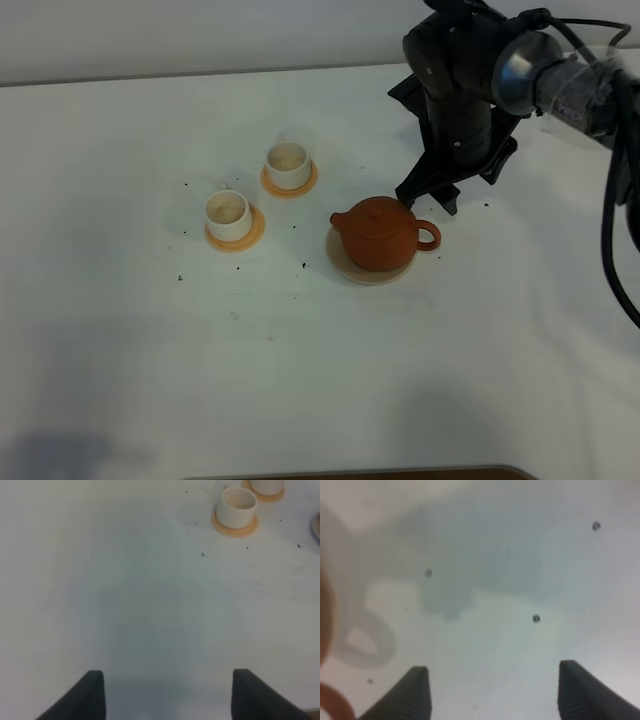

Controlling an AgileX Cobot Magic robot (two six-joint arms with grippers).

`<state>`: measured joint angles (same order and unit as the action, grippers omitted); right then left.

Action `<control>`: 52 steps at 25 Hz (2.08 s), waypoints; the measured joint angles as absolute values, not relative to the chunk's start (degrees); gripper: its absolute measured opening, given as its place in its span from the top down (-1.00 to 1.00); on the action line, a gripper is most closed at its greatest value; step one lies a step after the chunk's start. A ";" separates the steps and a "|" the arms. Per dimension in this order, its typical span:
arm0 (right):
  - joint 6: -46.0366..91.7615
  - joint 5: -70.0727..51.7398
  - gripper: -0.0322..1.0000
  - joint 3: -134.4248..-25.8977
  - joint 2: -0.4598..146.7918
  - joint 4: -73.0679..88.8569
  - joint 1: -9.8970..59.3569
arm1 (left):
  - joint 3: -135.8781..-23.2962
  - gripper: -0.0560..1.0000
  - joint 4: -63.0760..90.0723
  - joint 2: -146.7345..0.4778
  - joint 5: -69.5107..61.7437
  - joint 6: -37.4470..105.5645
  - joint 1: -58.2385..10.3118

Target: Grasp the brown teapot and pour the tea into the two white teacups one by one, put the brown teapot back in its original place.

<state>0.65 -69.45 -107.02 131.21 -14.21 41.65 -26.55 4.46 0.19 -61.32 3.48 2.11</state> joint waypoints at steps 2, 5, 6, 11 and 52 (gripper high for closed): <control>0.79 -69.45 -0.16 -104.51 129.77 -13.92 41.65 | -26.55 -0.20 4.46 0.19 -61.32 3.48 2.11; 1.04 -69.67 -0.16 -102.16 128.02 -13.87 41.65 | -26.55 -0.20 4.46 0.19 -61.32 3.48 2.11; 1.25 -69.66 -0.16 -102.11 127.91 -14.09 41.65 | -26.55 -0.20 4.46 0.19 -61.32 3.48 2.11; 4.89 -69.62 -0.16 -102.09 127.91 -14.28 41.65 | -26.55 -0.20 4.46 0.19 -61.32 3.48 2.11; 16.40 -70.25 -0.16 -101.98 128.02 2.02 43.70 | -26.55 -0.20 4.46 0.20 -61.32 3.48 2.11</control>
<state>16.40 -70.25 -101.98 128.02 2.02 43.70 -26.55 4.46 0.20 -61.32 3.48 2.11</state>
